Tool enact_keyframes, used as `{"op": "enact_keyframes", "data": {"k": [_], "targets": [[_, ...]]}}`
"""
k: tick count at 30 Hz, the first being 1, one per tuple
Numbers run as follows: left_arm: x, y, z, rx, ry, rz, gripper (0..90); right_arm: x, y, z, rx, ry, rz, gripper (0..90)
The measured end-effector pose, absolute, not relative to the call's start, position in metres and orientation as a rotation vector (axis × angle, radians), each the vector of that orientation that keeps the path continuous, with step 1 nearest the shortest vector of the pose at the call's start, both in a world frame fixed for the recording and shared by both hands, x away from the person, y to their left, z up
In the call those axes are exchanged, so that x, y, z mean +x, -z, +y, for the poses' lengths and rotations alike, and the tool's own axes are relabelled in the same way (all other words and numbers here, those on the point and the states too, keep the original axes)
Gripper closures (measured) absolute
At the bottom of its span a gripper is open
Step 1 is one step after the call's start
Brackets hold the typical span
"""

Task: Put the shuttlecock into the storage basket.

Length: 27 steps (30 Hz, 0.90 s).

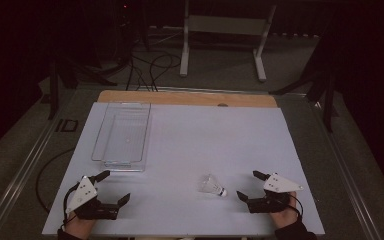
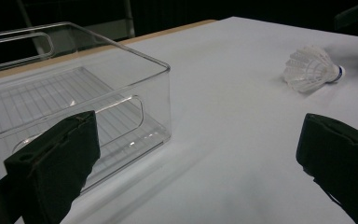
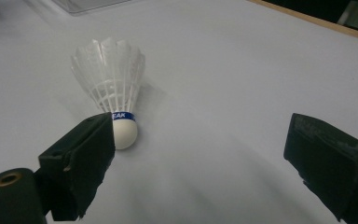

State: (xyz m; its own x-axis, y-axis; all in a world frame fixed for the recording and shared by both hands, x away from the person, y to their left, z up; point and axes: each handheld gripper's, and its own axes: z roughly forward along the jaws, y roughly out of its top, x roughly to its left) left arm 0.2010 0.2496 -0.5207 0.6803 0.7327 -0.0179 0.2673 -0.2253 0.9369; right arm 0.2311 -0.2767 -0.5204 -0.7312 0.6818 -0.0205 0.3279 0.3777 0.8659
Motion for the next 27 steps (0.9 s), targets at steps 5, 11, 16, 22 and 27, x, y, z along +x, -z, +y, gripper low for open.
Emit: {"op": "enact_keyframes", "data": {"k": [5,11,16,22,27], "targets": [[0.2010,0.5202,0.2500,1.791,-0.529,0.798,0.1,0.2287,0.5183,-0.2760,0.868,-1.287,2.262,8.4],[0.2020,0.5210,0.2485,1.797,-0.525,0.793,0.1,0.2277,0.5172,-0.2777,0.875,-1.283,2.248,8.4],[0.2016,0.5208,0.2486,1.794,-0.523,0.794,0.1,0.2272,0.5164,-0.2776,0.877,-1.269,2.247,8.4],[0.2005,0.5205,0.2498,1.786,-0.522,0.796,0.1,0.2279,0.5128,-0.2812,0.901,-1.279,2.230,8.3],[0.2008,0.5207,0.2491,1.793,-0.521,0.792,0.1,0.2311,0.5143,-0.2853,0.955,-1.308,2.256,8.3]]}}
